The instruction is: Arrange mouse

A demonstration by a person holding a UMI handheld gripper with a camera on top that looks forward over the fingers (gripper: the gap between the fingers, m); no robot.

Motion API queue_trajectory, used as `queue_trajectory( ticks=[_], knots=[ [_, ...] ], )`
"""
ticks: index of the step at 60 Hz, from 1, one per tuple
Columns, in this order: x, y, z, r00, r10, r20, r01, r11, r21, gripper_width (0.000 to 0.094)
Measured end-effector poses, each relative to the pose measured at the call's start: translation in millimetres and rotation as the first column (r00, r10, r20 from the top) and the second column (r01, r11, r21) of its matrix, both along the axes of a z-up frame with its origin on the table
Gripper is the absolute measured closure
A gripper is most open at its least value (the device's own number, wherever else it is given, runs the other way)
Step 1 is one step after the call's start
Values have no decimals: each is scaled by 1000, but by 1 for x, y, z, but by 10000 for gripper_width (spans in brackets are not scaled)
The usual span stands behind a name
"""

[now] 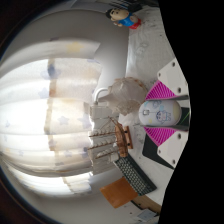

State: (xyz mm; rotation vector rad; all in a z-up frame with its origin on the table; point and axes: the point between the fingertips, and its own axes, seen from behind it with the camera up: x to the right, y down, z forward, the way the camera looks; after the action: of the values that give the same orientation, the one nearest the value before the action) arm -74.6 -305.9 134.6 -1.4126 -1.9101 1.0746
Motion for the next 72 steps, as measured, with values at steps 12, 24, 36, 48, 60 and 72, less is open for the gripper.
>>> queue_trajectory(
  ticks=[12, 24, 36, 48, 60, 72],
  knots=[
    [7, -81, -69, 999, -20, 45, 17, 999, 49, 598],
    [11, -112, -143, 988, -103, 116, 94, 992, 82, 577],
    [10, -106, -137, 985, -144, 99, 128, 979, 158, 93],
    [48, -72, -56, 966, -219, 135, 193, 964, 181, 81],
    [104, -34, 2, 940, -314, 132, 278, 931, 236, 83],
    [135, -24, 4, 920, -352, 172, 313, 924, 218, 85]
  ],
)
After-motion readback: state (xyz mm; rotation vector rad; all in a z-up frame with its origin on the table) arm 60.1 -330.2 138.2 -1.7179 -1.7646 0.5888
